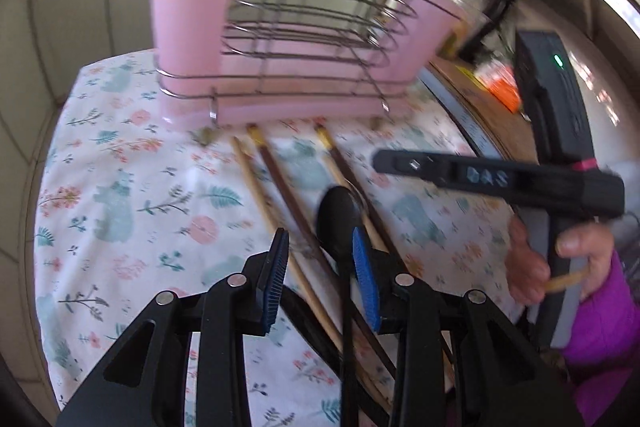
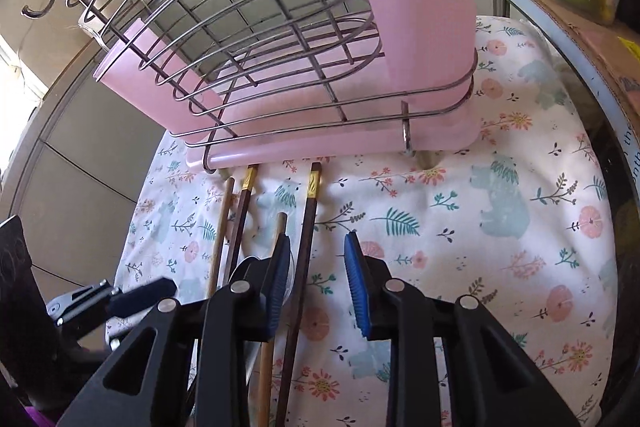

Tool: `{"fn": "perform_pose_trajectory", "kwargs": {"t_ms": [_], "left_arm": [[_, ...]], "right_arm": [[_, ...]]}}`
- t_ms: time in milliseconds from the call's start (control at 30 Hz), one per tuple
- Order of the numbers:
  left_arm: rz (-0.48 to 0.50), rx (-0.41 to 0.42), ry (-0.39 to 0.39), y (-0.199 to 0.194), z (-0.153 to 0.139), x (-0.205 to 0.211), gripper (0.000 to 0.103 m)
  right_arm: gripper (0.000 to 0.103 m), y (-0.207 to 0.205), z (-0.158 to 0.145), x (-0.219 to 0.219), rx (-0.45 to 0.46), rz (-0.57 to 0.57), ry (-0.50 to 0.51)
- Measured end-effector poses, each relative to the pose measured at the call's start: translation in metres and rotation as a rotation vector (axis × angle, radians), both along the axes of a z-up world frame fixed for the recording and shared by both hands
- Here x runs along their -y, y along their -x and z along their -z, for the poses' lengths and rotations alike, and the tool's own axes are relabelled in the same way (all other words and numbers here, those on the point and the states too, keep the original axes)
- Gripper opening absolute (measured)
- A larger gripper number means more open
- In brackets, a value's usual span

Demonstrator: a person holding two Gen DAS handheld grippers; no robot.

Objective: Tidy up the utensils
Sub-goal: 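Grasp the black spoon with the left tool while the right tool grasps a wooden chopstick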

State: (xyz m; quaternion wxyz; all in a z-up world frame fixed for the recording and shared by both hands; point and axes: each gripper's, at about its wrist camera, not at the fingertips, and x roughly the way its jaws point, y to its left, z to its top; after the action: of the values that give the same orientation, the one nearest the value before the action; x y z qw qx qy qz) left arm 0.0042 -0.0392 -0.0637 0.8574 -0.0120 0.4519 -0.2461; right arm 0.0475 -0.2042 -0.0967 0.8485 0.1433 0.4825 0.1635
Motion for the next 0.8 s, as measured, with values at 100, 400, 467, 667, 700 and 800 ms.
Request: {"fn": "perform_pose_trajectory", "kwargs": {"t_ms": [100,400,467,667,700,800], "left_arm": [[0.065,-0.009,-0.058,0.006,0.005,0.017,0.033],[0.07,-0.06,-0.149,-0.002,0.024,0.031,0.009],[0.052,-0.063,-0.127,-0.003,0.023,0.026,0.009],[-0.021,-0.053,-0.046,-0.007,0.01,-0.003,0.009],[-0.043,-0.048,-0.038,-0.009,0.009,-0.009,0.009],[-0.083,-0.045,-0.018,-0.011,0.005,-0.021,0.009]], "right_arm": [[0.027,0.0,-0.001,0.0,0.003,-0.002,0.007],[0.027,0.0,-0.003,0.003,-0.005,-0.015,-0.005],[0.027,-0.001,-0.002,0.0,-0.013,-0.021,-0.019],[0.026,-0.01,-0.005,-0.016,-0.046,-0.079,-0.072],[0.026,-0.012,-0.005,-0.02,-0.05,-0.088,-0.066],[0.025,-0.021,-0.002,-0.032,-0.057,-0.099,-0.016]]}}
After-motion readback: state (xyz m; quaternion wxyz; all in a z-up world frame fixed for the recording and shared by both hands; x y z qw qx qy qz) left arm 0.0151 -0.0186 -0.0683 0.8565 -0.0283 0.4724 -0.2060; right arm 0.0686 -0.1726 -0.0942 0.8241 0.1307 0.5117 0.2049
